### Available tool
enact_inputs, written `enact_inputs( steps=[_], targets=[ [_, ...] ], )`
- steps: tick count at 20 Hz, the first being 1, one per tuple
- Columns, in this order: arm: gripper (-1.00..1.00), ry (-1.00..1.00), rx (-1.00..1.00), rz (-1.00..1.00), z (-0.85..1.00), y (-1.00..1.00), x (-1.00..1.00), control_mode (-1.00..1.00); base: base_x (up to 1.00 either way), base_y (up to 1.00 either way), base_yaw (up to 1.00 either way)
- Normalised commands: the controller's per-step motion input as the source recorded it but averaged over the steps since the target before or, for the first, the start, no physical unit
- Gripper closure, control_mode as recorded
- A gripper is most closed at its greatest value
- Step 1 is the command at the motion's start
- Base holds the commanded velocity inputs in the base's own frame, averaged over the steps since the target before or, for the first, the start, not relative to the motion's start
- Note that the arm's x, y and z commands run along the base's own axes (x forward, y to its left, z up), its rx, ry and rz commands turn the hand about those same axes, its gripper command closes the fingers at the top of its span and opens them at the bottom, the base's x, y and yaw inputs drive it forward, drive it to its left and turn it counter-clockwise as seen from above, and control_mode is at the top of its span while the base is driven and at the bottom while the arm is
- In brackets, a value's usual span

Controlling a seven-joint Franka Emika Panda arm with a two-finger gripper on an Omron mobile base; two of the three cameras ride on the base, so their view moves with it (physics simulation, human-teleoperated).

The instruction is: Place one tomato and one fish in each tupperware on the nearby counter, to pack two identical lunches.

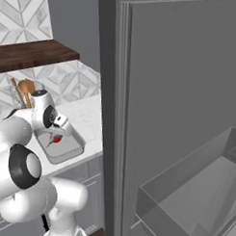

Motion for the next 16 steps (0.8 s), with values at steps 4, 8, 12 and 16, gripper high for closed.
enact_inputs(
  steps=[4, 8, 12, 16],
  targets=[
    [1.00, 0.00, 0.00, 0.00, -0.29, 0.02, 0.20, -1.00, 0.00, 0.00, 0.00],
    [1.00, 0.00, 0.00, 0.00, -0.31, 0.00, 0.13, -1.00, 0.00, 0.00, 0.00],
    [1.00, 0.00, 0.00, 0.00, -0.29, 0.00, 0.20, -1.00, 0.00, 0.00, 0.00],
    [1.00, 0.00, 0.00, 0.00, -0.23, 0.06, 0.15, -1.00, 0.00, 0.00, 0.00]
  ],
)
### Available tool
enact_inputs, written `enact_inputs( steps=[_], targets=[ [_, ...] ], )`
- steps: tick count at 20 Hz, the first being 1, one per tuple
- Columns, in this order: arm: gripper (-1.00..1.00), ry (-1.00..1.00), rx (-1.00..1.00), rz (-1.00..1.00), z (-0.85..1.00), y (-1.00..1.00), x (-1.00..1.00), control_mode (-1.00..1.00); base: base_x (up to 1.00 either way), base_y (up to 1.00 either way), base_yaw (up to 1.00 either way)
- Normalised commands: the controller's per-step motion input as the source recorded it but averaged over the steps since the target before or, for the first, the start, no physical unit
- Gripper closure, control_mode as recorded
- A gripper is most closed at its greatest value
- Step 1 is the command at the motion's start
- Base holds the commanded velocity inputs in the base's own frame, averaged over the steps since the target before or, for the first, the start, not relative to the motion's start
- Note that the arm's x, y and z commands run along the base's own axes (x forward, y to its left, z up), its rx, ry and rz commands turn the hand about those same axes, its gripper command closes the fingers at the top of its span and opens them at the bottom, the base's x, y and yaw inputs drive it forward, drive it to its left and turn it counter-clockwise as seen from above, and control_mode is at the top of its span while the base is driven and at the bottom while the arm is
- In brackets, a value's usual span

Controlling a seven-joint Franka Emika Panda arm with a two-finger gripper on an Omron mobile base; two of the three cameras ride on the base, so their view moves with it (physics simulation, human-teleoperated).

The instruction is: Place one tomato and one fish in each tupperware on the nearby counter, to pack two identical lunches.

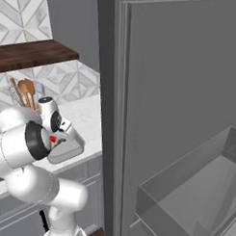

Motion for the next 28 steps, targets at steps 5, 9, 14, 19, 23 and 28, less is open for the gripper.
enact_inputs(
  steps=[5, 9, 14, 19, 23, 28],
  targets=[
    [1.00, 0.00, -0.04, 0.00, -0.15, 0.32, 0.00, -1.00, 0.00, 0.00, 0.00],
    [1.00, 0.00, 0.00, 0.00, -0.19, 0.02, 0.09, -1.00, 0.00, 0.00, 0.00],
    [1.00, 0.00, 0.00, 0.00, -0.07, -0.02, 0.34, -1.00, 0.00, 0.00, 0.00],
    [-1.00, -0.03, -0.04, 0.00, -0.34, 0.04, 0.08, -1.00, 0.00, 0.00, 0.00],
    [-1.00, -0.03, -0.02, 0.00, -0.27, 0.01, 0.00, -1.00, 0.00, 0.00, 0.00],
    [-1.00, 0.00, 0.00, 0.00, 0.19, 0.00, -0.23, -1.00, 0.00, 0.00, 0.00]
  ],
)
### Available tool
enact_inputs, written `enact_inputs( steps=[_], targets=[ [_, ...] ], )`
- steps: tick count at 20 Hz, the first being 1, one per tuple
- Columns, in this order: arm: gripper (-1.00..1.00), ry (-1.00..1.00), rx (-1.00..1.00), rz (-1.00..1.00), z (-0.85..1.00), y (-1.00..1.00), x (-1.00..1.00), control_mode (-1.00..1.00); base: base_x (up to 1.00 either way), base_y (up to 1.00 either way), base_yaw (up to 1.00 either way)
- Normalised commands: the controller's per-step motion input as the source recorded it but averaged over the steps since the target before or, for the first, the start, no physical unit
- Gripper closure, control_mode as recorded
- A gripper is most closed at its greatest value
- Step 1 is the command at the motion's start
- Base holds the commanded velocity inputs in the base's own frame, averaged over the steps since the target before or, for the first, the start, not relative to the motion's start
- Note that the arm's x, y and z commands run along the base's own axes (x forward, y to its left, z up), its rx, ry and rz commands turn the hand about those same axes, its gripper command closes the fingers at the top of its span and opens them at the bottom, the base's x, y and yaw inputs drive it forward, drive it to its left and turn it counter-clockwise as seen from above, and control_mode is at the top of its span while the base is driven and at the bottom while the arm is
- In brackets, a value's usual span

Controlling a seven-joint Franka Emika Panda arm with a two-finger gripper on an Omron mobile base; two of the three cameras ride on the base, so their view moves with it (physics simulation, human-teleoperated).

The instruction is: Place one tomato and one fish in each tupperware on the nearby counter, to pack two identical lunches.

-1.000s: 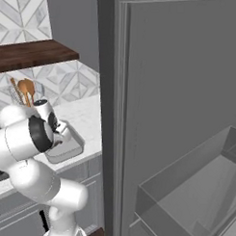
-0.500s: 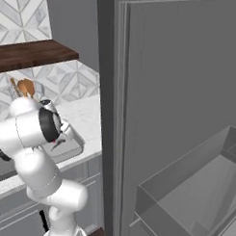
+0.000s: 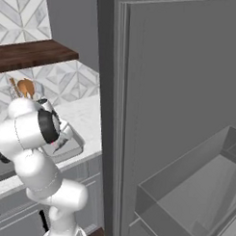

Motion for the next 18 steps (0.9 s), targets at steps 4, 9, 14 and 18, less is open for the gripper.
enact_inputs(
  steps=[4, 9, 14, 18],
  targets=[
    [-1.00, 0.00, 0.02, 0.00, 0.72, -0.02, -0.58, -1.00, 0.00, 0.00, 0.00],
    [-1.00, -0.03, 0.13, 0.00, 0.74, -0.40, -0.77, -1.00, 0.00, 0.00, 0.00],
    [-1.00, -0.05, 0.11, 0.00, 0.10, -0.68, -0.91, -1.00, 0.00, 0.00, 0.00],
    [-1.00, -0.09, 0.00, 0.01, 0.24, -0.12, -0.89, -1.00, 0.00, 0.00, 0.00]
  ],
)
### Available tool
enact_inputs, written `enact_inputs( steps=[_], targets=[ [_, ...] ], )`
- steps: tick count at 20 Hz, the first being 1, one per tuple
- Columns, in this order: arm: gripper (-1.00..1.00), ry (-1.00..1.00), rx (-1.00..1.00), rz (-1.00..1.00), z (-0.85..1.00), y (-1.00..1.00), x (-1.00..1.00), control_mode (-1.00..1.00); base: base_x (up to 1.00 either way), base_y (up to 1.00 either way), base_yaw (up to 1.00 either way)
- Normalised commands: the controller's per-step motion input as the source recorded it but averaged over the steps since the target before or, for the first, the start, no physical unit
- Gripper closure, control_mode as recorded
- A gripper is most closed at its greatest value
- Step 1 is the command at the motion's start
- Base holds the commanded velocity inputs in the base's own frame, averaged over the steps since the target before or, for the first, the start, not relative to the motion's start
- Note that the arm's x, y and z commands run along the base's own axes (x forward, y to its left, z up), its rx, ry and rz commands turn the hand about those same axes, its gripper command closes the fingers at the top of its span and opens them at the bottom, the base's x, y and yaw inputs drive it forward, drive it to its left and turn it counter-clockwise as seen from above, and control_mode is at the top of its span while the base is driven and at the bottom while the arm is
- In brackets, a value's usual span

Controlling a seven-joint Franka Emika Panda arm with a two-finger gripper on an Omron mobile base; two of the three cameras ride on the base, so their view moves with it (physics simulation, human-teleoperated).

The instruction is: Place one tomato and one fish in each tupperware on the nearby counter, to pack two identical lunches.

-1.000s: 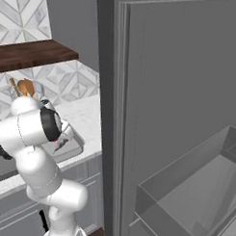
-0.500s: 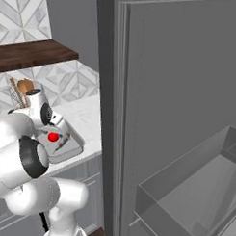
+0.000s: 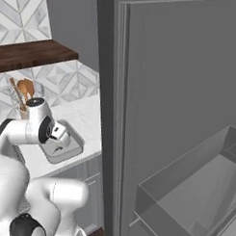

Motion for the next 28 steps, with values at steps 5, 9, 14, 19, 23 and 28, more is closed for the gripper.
enact_inputs(
  steps=[5, 9, 14, 19, 23, 28],
  targets=[
    [-1.00, -0.12, 0.00, 0.03, 0.46, -0.23, -0.82, -1.00, 0.00, 0.00, 0.00],
    [-1.00, -0.16, 0.00, 0.03, 0.49, -0.28, -0.69, -1.00, 0.00, 0.00, 0.00],
    [-1.00, -0.07, 0.00, 0.01, 0.19, -0.12, -0.44, 1.00, -0.32, -0.08, 0.00],
    [-1.00, 0.00, 0.00, 0.00, 0.00, 0.00, 0.00, 1.00, -0.86, -0.19, 0.01],
    [-1.00, 0.00, 0.00, 0.00, 0.00, 0.00, 0.00, 1.00, -1.00, 0.13, 0.01],
    [-1.00, 0.00, 0.00, 0.00, 0.00, 0.00, 0.00, 1.00, -1.00, 0.18, -0.09]
  ],
)
